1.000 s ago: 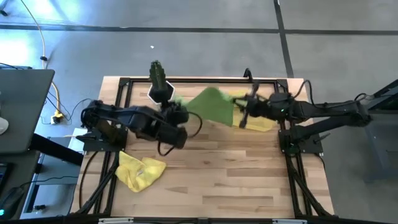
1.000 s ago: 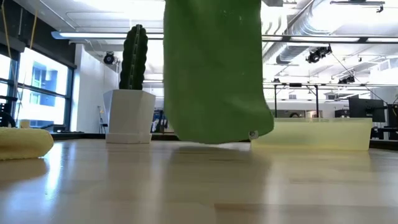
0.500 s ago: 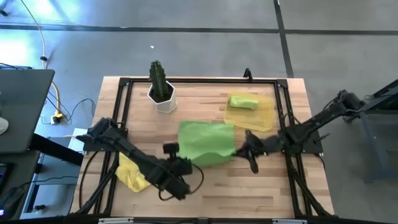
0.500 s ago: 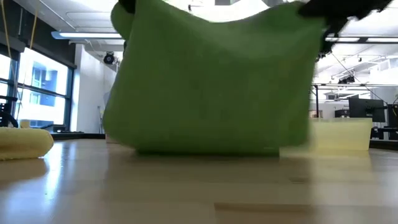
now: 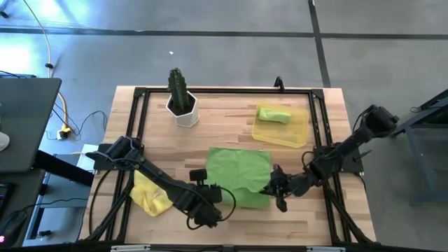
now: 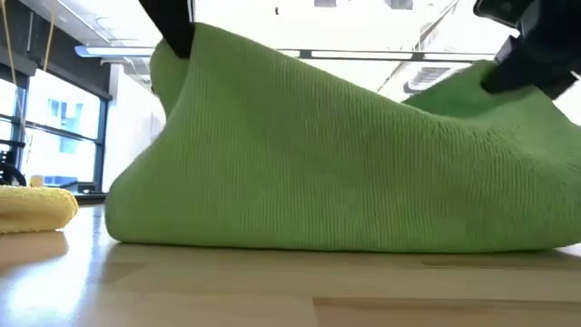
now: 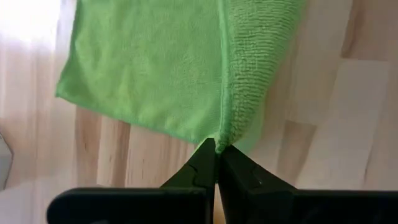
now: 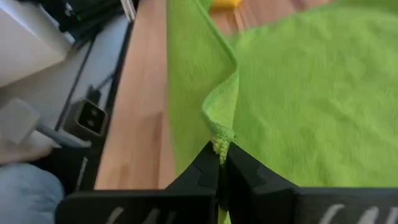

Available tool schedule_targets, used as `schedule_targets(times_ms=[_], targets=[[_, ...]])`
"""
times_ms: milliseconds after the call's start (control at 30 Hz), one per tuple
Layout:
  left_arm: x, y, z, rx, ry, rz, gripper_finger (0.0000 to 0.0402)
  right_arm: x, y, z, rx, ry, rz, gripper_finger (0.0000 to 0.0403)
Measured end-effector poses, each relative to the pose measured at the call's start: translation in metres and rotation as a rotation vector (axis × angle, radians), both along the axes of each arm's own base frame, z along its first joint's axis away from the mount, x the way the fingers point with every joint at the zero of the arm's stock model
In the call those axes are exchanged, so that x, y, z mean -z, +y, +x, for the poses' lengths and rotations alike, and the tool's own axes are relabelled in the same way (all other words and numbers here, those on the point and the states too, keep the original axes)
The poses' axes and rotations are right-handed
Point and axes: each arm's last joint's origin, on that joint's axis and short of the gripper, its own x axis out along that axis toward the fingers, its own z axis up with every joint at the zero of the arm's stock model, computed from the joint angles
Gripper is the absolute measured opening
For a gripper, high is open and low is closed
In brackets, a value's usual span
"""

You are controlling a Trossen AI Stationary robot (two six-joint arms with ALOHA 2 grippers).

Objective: Roll microfiber towels into tight, uniform cylinder then place into a basket
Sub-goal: Fold the green microfiber cloth

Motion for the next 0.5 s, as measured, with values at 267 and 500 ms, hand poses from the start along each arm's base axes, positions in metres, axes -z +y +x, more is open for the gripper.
schedule_targets(times_ms=[267, 500], targets=[[0.034, 0.018, 0.009, -0.046, 0.056, -0.075, 0.0, 0.017, 0.0, 0.004, 0.027, 0.06, -0.045, 0.0], [0.059, 0.045, 0.018, -0.052, 0.135, 0.006, 0.0, 0.028, -0.005, 0.003, 0.106, 0.128, -0.096, 0.0]])
